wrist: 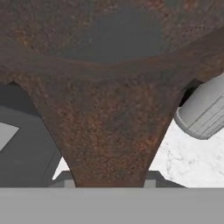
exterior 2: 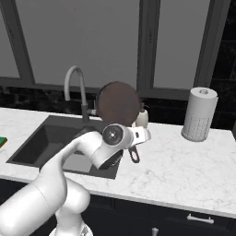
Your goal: Pick the pan and sponge and place them into the sink. Then turn on the water.
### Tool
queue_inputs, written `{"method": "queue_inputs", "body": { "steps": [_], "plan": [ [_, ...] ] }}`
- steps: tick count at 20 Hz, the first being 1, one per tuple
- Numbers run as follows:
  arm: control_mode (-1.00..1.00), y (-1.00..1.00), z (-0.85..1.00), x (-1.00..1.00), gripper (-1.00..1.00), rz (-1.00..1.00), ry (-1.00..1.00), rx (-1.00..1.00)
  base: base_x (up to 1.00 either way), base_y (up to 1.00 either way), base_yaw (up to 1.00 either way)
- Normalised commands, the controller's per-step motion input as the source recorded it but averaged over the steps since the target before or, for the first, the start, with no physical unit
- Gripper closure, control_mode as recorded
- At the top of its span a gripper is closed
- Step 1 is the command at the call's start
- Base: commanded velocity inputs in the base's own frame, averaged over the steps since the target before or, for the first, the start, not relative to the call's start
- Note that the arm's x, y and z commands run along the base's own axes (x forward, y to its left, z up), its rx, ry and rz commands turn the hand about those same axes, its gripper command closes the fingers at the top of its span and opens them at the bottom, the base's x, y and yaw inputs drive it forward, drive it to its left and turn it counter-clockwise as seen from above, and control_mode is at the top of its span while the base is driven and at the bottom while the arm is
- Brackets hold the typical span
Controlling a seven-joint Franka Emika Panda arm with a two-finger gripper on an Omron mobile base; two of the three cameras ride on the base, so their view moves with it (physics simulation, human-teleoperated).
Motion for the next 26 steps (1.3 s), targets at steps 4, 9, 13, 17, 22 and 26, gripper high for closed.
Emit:
{"method": "queue_inputs", "body": {
  "steps": [4, 9, 13, 17, 22, 26],
  "plan": [
    [-1.00, 0.29, 0.33, -0.12, 1.00, 0.21, 0.36, -0.07, 0.00, 0.00, 0.00],
    [-1.00, 0.40, 0.18, -0.29, 1.00, 0.25, 0.35, -0.01, 0.00, 0.00, 0.00],
    [-1.00, 0.33, 0.05, -0.37, 1.00, 0.28, 0.28, 0.00, 0.00, 0.00, 0.00],
    [-1.00, 0.28, 0.00, -0.25, 1.00, 0.29, 0.25, 0.00, 0.00, 0.00, 0.00],
    [-1.00, 0.46, -0.02, -0.16, 1.00, 0.28, 0.25, -0.06, 0.00, 0.00, 0.00],
    [-1.00, 0.26, -0.21, -0.38, 1.00, 0.24, 0.24, -0.22, 0.00, 0.00, 0.00]
  ]
}}
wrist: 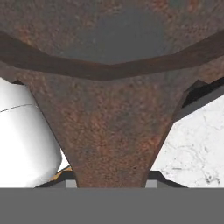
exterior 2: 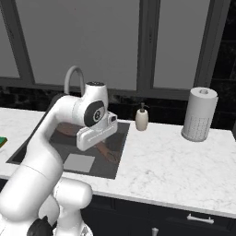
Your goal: Pick the pan and sponge and place them into the sink. Then turn on the water.
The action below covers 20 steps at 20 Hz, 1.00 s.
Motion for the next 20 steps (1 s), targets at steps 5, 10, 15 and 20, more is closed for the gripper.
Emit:
{"method": "queue_inputs", "body": {
  "steps": [5, 10, 15, 20],
  "plan": [
    [-1.00, 0.01, -0.36, -0.47, 1.00, 0.17, 0.26, -0.23, 0.00, 0.00, 0.00],
    [-1.00, 0.53, -0.17, -0.08, 1.00, 0.07, 0.15, -0.07, 0.00, 0.00, 0.00],
    [-1.00, 0.85, -0.06, 0.13, 1.00, 0.00, 0.05, -0.02, 0.00, 0.00, 0.00],
    [-1.00, 0.77, -0.01, 0.07, 1.00, 0.00, 0.03, -0.06, 0.00, 0.00, 0.00]
  ]
}}
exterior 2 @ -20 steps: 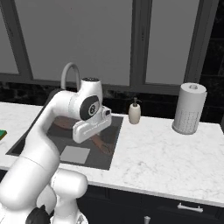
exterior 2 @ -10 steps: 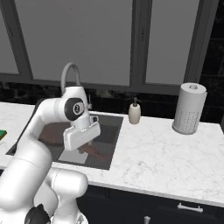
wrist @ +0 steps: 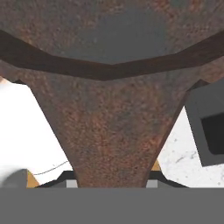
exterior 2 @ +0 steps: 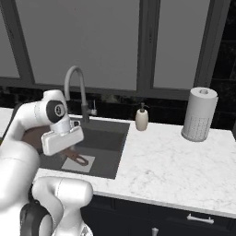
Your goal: Pick the pan and sponge and place them into the sink. Then turn on the water.
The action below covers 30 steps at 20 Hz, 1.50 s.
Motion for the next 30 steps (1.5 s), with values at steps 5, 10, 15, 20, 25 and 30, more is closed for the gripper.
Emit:
{"method": "queue_inputs", "body": {
  "steps": [5, 10, 15, 20, 25, 30],
  "plan": [
    [-1.00, 0.61, 0.00, 0.00, 1.00, 0.00, 0.00, -0.05, 0.00, 0.00, 0.00],
    [-1.00, 0.40, 0.00, 0.00, 1.00, 0.00, 0.00, -0.06, 0.00, 0.00, 0.00],
    [-1.00, 0.16, -0.04, 0.14, 1.00, 0.00, 0.00, -0.03, 0.00, 0.00, 0.00],
    [-1.00, -0.08, -0.21, 0.29, 1.00, 0.00, 0.01, 0.00, 0.00, 0.00, 0.00],
    [-1.00, -0.23, -0.34, 0.26, 1.00, 0.00, 0.02, 0.00, 0.00, 0.00, 0.00],
    [-1.00, -0.23, -0.35, 0.13, 1.00, -0.05, 0.00, -0.04, 0.00, 0.00, 0.00]
  ]
}}
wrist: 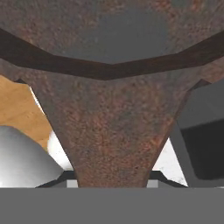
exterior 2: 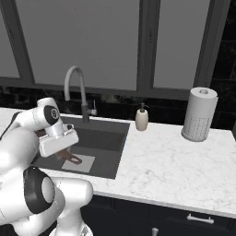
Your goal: Pick the pan and sponge and place them into the sink. Then turn on the water.
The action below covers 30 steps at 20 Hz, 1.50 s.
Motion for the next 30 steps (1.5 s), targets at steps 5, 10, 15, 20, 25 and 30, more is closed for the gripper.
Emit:
{"method": "queue_inputs", "body": {
  "steps": [5, 10, 15, 20, 25, 30],
  "plan": [
    [-1.00, -0.01, -0.30, 0.30, 1.00, -0.05, 0.00, -0.14, 0.00, 0.00, 0.00],
    [-1.00, 0.00, -0.37, 0.29, 1.00, -0.03, 0.01, -0.19, 0.00, 0.00, 0.00],
    [-1.00, 0.00, -0.32, 0.36, 1.00, -0.01, 0.00, -0.04, 0.00, 0.00, 0.00],
    [-1.00, 0.00, -0.35, 0.43, 1.00, 0.00, 0.00, 0.00, 0.00, 0.00, 0.00],
    [-1.00, 0.00, -0.33, 0.49, 1.00, 0.00, 0.00, 0.00, 0.00, 0.00, 0.00],
    [-1.00, 0.09, -0.34, 0.58, 1.00, 0.00, 0.00, 0.00, 0.00, 0.00, 0.00]
  ]
}}
